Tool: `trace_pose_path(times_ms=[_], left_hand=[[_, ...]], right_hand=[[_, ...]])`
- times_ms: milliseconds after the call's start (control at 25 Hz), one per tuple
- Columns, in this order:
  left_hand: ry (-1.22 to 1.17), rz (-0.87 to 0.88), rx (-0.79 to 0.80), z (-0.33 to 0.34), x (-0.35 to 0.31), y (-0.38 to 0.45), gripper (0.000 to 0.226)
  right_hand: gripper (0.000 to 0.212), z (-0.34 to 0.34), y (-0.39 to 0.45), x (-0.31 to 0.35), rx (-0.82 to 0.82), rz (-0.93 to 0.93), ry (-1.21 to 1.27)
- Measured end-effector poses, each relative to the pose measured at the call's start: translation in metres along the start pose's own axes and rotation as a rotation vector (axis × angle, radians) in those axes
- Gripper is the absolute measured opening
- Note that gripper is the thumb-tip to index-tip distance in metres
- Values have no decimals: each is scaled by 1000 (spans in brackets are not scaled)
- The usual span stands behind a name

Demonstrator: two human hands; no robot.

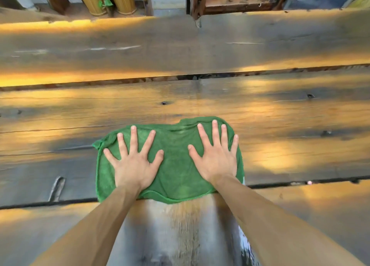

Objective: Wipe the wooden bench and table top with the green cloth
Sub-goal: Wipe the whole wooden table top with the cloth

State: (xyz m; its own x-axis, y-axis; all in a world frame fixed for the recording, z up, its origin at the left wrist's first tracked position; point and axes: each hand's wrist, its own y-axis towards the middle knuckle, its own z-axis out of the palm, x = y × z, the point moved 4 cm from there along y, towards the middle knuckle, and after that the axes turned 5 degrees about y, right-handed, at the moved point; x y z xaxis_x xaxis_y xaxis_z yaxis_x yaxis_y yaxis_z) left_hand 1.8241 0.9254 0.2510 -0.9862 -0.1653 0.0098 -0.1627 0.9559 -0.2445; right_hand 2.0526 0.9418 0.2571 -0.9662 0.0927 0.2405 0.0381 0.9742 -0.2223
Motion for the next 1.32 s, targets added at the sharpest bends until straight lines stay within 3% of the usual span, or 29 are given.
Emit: trace_pose_path(times_ms=[520, 760, 880, 960, 1080, 1200, 1320], left_hand=[[75, 127, -103, -73, -49, 289, 67], [36, 129, -147, -116, -88, 454, 68], [38, 95, -136, -131, -101, 512, 65], [-76, 143, -126, -134, -109, 533, 47], [-169, 139, -117, -133, -114, 541, 34], [-25, 103, -171, -138, -104, 523, 58], [40, 175, -166, -124, -94, 482, 65]], right_hand=[[73, -54, 288, 26, -101, 54, -48], [73, -92, 450, 31, -162, 63, -74], [75, -104, 519, 34, -114, 95, -106], [70, -108, 536, 26, -128, 114, 37], [38, -103, 541, 25, -108, 44, 257], [67, -114, 532, 33, -121, 45, -28], [68, -101, 495, 34, -100, 53, -73]])
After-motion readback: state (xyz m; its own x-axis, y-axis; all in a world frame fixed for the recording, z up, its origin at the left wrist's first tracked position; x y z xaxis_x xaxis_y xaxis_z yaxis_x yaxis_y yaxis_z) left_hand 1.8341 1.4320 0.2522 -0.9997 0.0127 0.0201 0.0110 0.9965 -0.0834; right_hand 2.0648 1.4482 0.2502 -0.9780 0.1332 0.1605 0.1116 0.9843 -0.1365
